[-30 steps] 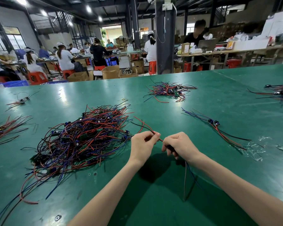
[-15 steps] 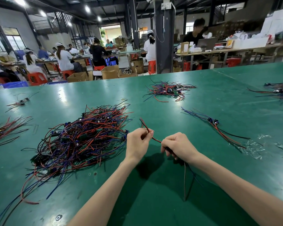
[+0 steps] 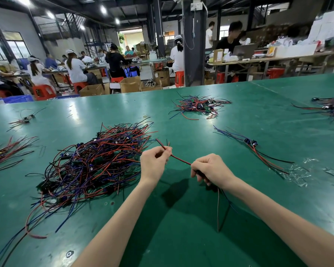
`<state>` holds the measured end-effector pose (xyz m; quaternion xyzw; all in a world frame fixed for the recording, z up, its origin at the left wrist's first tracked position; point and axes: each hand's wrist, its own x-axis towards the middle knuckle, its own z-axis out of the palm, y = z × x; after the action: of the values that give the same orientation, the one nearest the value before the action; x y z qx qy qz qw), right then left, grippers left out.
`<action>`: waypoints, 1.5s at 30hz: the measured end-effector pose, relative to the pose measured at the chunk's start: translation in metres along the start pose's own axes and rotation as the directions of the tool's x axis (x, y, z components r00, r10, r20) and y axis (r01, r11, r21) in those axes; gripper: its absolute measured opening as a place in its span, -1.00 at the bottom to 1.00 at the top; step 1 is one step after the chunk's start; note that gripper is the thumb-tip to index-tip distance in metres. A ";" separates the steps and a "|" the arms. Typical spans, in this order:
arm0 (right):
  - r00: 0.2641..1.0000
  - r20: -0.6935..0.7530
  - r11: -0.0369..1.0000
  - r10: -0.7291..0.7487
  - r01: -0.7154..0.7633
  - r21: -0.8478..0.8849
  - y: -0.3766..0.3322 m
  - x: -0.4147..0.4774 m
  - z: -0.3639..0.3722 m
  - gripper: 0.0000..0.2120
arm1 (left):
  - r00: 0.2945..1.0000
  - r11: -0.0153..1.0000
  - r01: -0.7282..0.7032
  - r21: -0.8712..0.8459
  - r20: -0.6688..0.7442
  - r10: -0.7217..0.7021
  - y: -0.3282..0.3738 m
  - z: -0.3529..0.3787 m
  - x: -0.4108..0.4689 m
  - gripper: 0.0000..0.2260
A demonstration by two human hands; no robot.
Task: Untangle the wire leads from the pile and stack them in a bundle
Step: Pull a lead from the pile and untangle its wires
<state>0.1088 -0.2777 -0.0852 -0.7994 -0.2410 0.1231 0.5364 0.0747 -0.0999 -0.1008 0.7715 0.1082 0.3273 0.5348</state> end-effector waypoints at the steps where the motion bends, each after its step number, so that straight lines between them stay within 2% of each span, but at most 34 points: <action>1: 1.000 -0.006 1.000 -0.001 0.001 0.008 -0.001 0.001 -0.001 -0.73 | 0.995 0.985 0.099 -0.144 -0.008 -0.101 0.002 0.000 0.001 -0.84; 2: 1.000 -0.011 1.000 -0.005 0.005 0.014 -0.002 0.002 -0.001 -0.74 | 0.980 0.939 0.191 -0.285 0.005 -0.198 0.004 0.001 0.002 -0.85; 4: 1.000 -0.015 1.000 -0.015 0.015 0.008 -0.002 0.003 -0.002 -0.74 | 0.946 0.841 0.306 -0.447 0.045 -0.320 0.006 0.001 0.001 -0.85; 6: 1.000 -0.019 1.000 -0.020 0.020 -0.007 0.000 0.002 -0.003 -0.72 | 0.924 0.769 0.353 -0.533 0.066 -0.378 0.006 -0.003 0.004 -0.84; 7: 1.000 -0.022 1.000 -0.022 0.021 -0.014 0.001 0.002 -0.003 -0.71 | 0.927 0.782 0.347 -0.517 0.061 -0.371 0.004 -0.005 0.004 -0.83; 8: 0.999 -0.025 1.000 -0.023 0.023 -0.021 0.002 0.002 -0.004 -0.70 | 0.945 0.842 0.306 -0.445 0.037 -0.324 0.001 -0.006 0.005 -0.82; 10: 0.999 -0.025 0.999 -0.021 0.020 -0.037 0.003 0.002 -0.003 -0.71 | 0.992 0.984 0.122 -0.129 -0.010 -0.124 -0.004 -0.010 0.004 -0.80; 12: 1.000 -0.015 0.998 -0.021 0.020 -0.061 0.004 0.001 -0.001 -0.73 | 0.996 0.981 -0.090 0.171 -0.009 0.093 -0.008 -0.012 0.004 -0.75; 14: 0.999 -0.011 0.996 -0.031 0.030 -0.080 0.004 0.000 0.001 -0.73 | 0.983 0.949 -0.163 0.270 -0.036 0.179 -0.007 -0.012 0.004 -0.69; 15: 0.999 -0.014 0.996 -0.035 0.034 -0.079 0.004 0.000 0.001 -0.73 | 0.988 0.966 -0.120 0.228 -0.067 0.139 -0.004 -0.012 0.004 -0.70; 17: 0.999 -0.022 0.998 -0.043 0.042 -0.055 0.003 0.001 -0.001 -0.72 | 0.990 0.992 0.089 -0.085 -0.106 -0.098 0.005 -0.011 0.005 -0.78; 19: 0.999 -0.025 0.998 -0.047 0.046 -0.034 0.002 0.002 -0.003 -0.69 | 0.949 0.872 0.266 -0.411 -0.046 -0.311 0.013 -0.007 0.003 -0.85; 20: 0.999 -0.024 0.998 -0.048 0.047 -0.031 0.002 0.002 -0.003 -0.69 | 0.929 0.805 0.315 -0.503 -0.009 -0.369 0.016 -0.007 0.003 -0.87; 23: 0.999 -0.017 0.999 -0.047 0.047 -0.027 0.002 0.002 -0.003 -0.68 | 0.900 0.687 0.369 -0.626 0.055 -0.433 0.019 -0.007 0.003 -0.90; 27: 0.999 -0.013 0.999 -0.036 0.036 -0.012 0.002 0.002 -0.004 -0.69 | 0.894 0.678 0.378 -0.631 0.059 -0.444 0.017 -0.009 0.004 -0.87; 29: 1.000 -0.011 0.999 -0.030 0.029 -0.013 0.002 0.002 -0.004 -0.68 | 0.908 0.736 0.358 -0.575 0.031 -0.417 0.013 -0.010 0.005 -0.85; 30: 1.000 -0.008 1.000 -0.026 0.026 -0.013 0.002 0.002 -0.004 -0.69 | 0.933 0.825 0.309 -0.473 -0.019 -0.360 0.010 -0.010 0.005 -0.83; 31: 1.000 -0.004 1.000 -0.023 0.023 -0.012 0.002 0.001 -0.003 -0.69 | 0.965 0.934 0.216 -0.283 -0.081 -0.248 0.007 -0.011 0.005 -0.80; 32: 1.000 0.003 1.000 -0.021 0.021 -0.013 0.002 0.001 -0.001 -0.70 | 0.987 0.996 0.078 -0.042 -0.135 -0.083 0.003 -0.012 0.004 -0.76; 33: 1.000 0.009 1.000 -0.018 0.019 -0.015 0.002 0.001 0.000 -0.71 | 0.984 0.984 -0.065 0.165 -0.156 0.091 0.001 -0.013 0.003 -0.73; 34: 1.000 0.014 1.000 -0.017 0.017 -0.017 0.002 0.001 0.000 -0.71 | 0.961 0.944 -0.172 0.281 -0.161 0.223 0.000 -0.013 0.003 -0.71; 35: 1.000 0.016 1.000 -0.015 0.016 -0.016 0.003 0.001 0.001 -0.71 | 0.944 0.923 -0.219 0.317 -0.170 0.282 -0.002 -0.014 0.004 -0.71; 36: 1.000 0.016 1.000 -0.014 0.014 -0.013 0.003 0.001 0.000 -0.71 | 0.946 0.931 -0.207 0.301 -0.181 0.269 -0.002 -0.014 0.005 -0.72; 37: 1.000 0.014 1.000 -0.012 0.012 -0.008 0.004 0.001 -0.001 -0.71 | 0.963 0.963 -0.141 0.228 -0.193 0.187 -0.002 -0.013 0.006 -0.73; 39: 1.000 0.011 1.000 -0.011 0.011 0.003 0.005 0.001 -0.003 -0.70 | 0.982 0.995 0.064 -0.081 -0.174 -0.077 0.002 -0.012 0.007 -0.76; 41: 1.000 0.015 1.000 -0.007 0.007 0.010 0.004 0.001 -0.004 -0.70 | 0.953 0.902 0.218 -0.373 -0.117 -0.279 0.004 -0.010 0.005 -0.76; 42: 1.000 0.019 1.000 -0.004 0.004 0.010 0.004 0.002 -0.003 -0.70 | 0.938 0.852 0.256 -0.457 -0.096 -0.333 0.006 -0.008 0.004 -0.75; 45: 1.000 0.029 1.000 0.006 -0.006 0.014 0.004 0.002 -0.002 -0.71 | 0.916 0.770 0.303 -0.562 -0.053 -0.399 0.007 -0.007 0.002 -0.74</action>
<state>0.1121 -0.2798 -0.0882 -0.7946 -0.2455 0.1380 0.5379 0.0712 -0.0967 -0.0920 0.5235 0.1985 0.3026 0.7713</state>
